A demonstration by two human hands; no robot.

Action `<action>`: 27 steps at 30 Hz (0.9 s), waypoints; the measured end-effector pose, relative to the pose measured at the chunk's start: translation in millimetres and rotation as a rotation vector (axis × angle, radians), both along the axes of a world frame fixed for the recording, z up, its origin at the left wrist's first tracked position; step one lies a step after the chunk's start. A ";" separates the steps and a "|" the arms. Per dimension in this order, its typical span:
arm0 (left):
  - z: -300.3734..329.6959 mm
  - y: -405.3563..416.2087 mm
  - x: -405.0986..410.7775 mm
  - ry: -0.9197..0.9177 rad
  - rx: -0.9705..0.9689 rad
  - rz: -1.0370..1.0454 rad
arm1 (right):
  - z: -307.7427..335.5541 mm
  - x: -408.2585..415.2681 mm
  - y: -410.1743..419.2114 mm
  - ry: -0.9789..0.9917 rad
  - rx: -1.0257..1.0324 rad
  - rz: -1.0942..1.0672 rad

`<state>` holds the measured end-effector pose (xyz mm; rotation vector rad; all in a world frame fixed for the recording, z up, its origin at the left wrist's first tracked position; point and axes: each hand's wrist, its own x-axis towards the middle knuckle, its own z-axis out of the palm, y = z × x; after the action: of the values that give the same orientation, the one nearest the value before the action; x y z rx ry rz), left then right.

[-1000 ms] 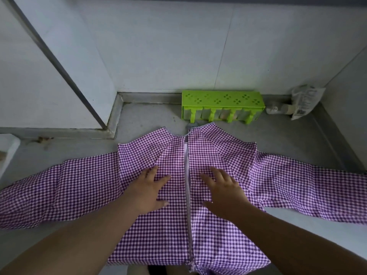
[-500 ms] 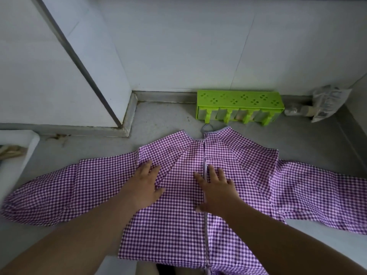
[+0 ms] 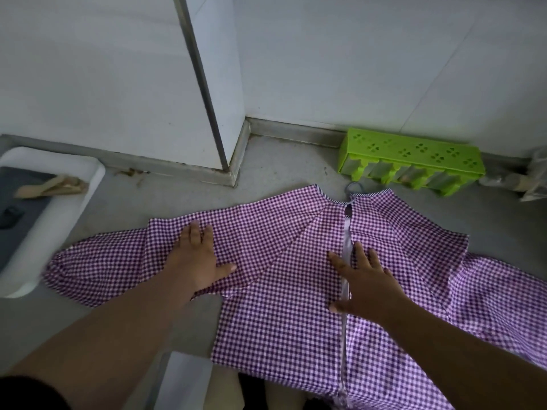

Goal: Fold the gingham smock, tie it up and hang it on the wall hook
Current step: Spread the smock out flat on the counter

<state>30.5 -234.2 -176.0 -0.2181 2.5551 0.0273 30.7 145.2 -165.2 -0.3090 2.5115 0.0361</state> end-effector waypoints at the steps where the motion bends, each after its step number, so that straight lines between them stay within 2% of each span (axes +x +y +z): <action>1: 3.5 5.6 -1.3 0.045 0.020 -0.041 | 0.8 -0.8 -1.6 -0.001 0.003 0.004; 3: 8.7 24.5 -2.5 0.131 0.078 -0.193 | 2.1 -1.7 -1.8 0.000 0.005 0.005; 5: 7.6 33.6 -1.4 0.062 0.078 -0.265 | 2.2 -3.6 -2.7 0.005 0.003 0.007; 7: 2.4 26.5 2.0 -0.024 0.021 -0.232 | 2.0 -5.1 -1.7 -0.005 -0.002 0.013; 10: -3.3 -8.2 6.2 -0.009 -0.025 -0.178 | -0.9 -8.6 0.3 -0.003 -0.014 0.014; 12: 1.9 -23.8 12.5 0.039 -0.062 -0.164 | -1.8 -11.0 1.9 -0.016 -0.013 0.001; 16: 2.4 -21.0 39.8 0.279 -0.084 -0.284 | -4.6 -16.7 3.4 -0.016 -0.015 -0.024; 20: -6.1 -29.9 65.2 0.201 -0.096 0.024 | -13.3 -22.3 2.0 -0.023 -0.034 -0.021; 24: -13.2 -57.9 73.9 0.157 -0.019 0.124 | -17.0 -26.9 4.8 -0.020 0.006 0.041; 27: -12.9 -86.9 73.6 0.228 0.091 0.266 | -19.9 -31.2 2.0 -0.022 0.023 0.036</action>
<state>104.1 -321.1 -188.9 -0.5460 2.7234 0.2833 -0.5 147.2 -185.1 -0.3434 2.4822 0.0760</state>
